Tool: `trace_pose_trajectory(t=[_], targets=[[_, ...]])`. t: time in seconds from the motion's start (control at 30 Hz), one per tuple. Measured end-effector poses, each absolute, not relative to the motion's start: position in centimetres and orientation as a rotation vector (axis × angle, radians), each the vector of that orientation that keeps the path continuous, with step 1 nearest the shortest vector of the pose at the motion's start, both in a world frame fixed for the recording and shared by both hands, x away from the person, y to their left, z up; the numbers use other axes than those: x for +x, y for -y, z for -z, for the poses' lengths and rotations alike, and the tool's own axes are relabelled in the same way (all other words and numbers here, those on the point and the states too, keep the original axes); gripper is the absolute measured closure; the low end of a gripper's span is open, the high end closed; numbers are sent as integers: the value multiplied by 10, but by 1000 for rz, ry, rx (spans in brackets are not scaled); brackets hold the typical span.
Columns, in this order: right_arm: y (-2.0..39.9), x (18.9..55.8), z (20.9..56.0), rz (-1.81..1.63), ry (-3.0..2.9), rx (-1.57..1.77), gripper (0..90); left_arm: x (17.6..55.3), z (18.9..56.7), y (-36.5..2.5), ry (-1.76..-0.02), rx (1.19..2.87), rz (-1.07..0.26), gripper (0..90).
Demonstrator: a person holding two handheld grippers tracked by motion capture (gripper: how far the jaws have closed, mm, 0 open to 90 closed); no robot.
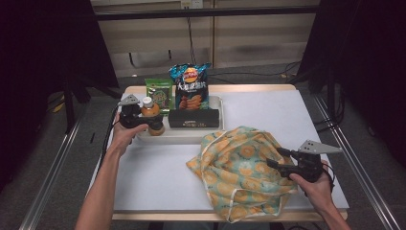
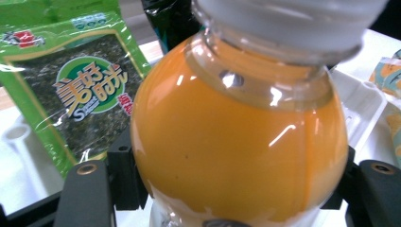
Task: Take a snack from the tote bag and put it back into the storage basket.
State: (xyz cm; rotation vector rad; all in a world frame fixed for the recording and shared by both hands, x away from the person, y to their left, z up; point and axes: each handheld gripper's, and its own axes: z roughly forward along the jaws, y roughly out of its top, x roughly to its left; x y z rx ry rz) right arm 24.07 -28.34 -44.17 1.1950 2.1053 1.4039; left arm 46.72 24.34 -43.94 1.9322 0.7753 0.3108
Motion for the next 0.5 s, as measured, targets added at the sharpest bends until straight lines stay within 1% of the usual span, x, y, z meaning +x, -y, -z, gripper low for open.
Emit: trace_pose_trajectory(t=[0.17, 0.27, 0.33, 0.5], targets=[[283, 241, 442, -1402, -2107, 1195, 350, 466, 439, -239, -815, 1905, -296, 280], [283, 241, 442, -1402, -2108, 1196, 349, 464, 438, -236, -846, 1894, -303, 198], [283, 241, 442, -1402, -2109, 1194, 348, 462, 435, -237, -887, 1865, -319, 167], [282, 240, 442, -1403, -2113, 1189, 347, 452, 430, -237, -921, 1824, -368, 166]])
